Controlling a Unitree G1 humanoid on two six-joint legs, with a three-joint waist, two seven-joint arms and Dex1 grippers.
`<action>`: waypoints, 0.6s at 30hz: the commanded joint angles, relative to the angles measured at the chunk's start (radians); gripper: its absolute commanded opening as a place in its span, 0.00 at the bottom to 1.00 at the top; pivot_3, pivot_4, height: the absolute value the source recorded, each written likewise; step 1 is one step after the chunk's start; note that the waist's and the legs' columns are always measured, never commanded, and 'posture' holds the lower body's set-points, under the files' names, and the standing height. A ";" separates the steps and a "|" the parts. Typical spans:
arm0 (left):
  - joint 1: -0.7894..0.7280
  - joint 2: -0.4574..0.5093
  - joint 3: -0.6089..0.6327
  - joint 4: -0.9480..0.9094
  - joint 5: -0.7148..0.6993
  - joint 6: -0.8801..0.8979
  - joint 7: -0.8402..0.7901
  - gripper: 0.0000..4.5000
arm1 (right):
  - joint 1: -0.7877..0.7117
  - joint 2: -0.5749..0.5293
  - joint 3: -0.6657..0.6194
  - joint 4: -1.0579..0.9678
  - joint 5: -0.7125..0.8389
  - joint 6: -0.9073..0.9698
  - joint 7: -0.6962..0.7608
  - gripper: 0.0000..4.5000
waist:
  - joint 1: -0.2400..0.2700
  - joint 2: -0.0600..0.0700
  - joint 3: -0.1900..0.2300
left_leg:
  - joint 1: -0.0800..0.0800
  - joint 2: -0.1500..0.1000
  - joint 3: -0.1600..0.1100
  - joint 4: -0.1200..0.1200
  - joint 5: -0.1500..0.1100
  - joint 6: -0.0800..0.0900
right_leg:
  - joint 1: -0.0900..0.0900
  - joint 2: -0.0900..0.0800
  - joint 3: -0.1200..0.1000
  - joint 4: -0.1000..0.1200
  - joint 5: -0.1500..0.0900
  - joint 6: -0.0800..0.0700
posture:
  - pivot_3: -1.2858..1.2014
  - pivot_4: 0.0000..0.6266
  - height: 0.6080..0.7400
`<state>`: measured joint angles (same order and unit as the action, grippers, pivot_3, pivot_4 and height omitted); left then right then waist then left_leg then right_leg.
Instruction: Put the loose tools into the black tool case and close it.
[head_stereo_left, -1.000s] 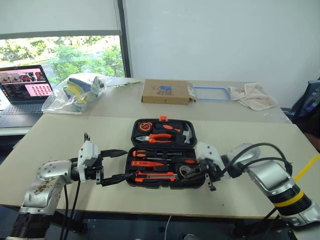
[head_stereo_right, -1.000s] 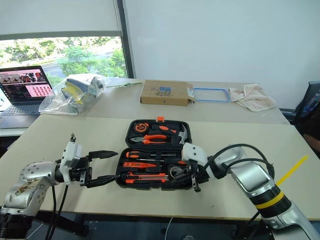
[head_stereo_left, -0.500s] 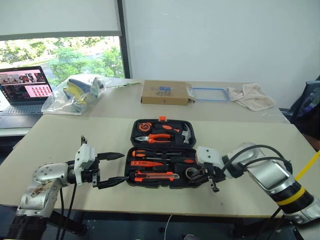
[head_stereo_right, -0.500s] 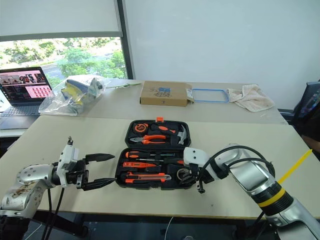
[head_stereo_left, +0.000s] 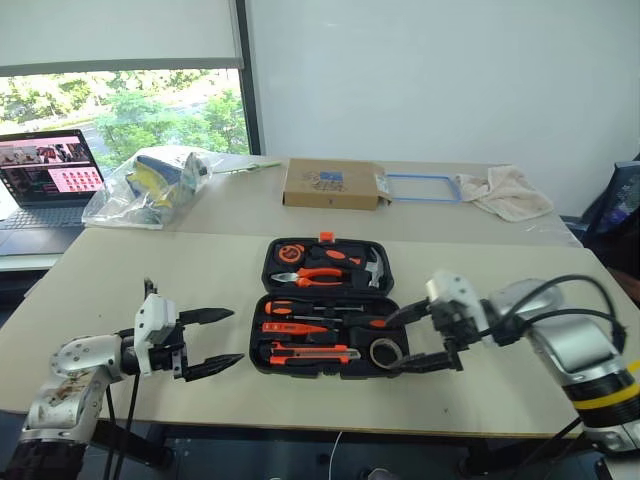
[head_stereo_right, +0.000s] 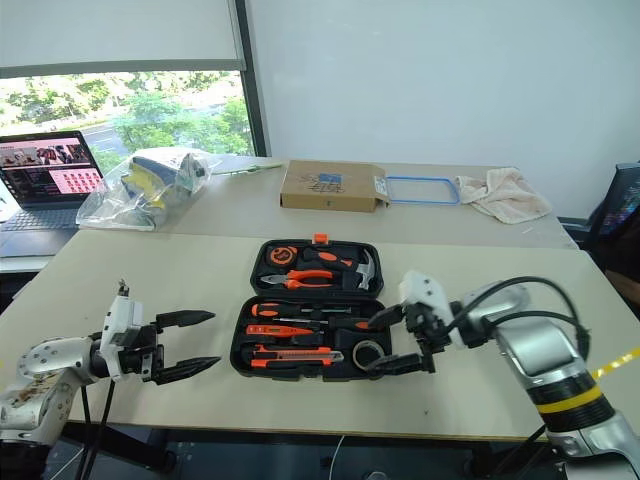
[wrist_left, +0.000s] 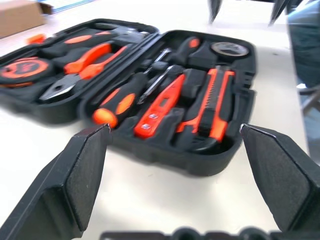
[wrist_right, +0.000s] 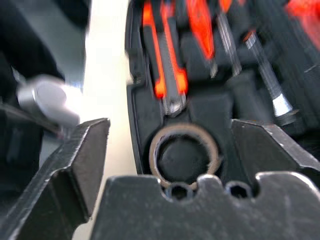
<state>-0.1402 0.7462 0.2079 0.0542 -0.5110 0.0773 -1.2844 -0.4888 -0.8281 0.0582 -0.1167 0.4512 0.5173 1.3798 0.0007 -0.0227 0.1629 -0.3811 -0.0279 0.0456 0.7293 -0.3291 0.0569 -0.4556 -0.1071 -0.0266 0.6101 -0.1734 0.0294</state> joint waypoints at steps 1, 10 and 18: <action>-0.016 0.020 0.072 0.022 0.021 0.025 0.113 1.00 | 0.036 0.014 -0.144 0.032 0.066 -0.023 -0.059 1.00 | 0.001 0.000 0.000 | 0.000 0.000 0.000 0.000 0.000 0.000 | 0.000 0.000 0.000 0.000 0.000 0.000 | 0.52 0.24 1.00; -0.204 -0.055 -0.026 0.210 0.203 0.104 0.400 0.40 | 0.033 0.108 -0.105 0.373 -0.291 -0.481 -0.401 0.36 | 0.006 0.000 0.000 | 0.003 -0.004 0.001 0.000 0.001 -0.002 | 0.001 -0.002 0.001 0.001 0.001 0.000 | 0.52 0.24 1.00; -0.360 -0.149 -0.162 0.316 0.284 0.142 0.412 0.02 | -0.105 0.217 0.000 0.618 -0.379 -0.613 -0.406 0.02 | -0.014 0.000 0.000 | 0.005 -0.004 0.001 0.000 0.004 -0.003 | 0.002 -0.002 0.002 0.002 0.002 -0.001 | 0.52 0.24 1.00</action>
<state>-0.4759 0.5986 0.0670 0.3724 -0.2372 0.2034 -0.8571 -0.5638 -0.6147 0.0494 0.4813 0.0778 -0.0598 0.9569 -0.0137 -0.0229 0.1629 -0.3758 -0.0317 0.0467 0.7292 -0.3247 0.0540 -0.4534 -0.1088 -0.0246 0.6122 -0.1710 0.0280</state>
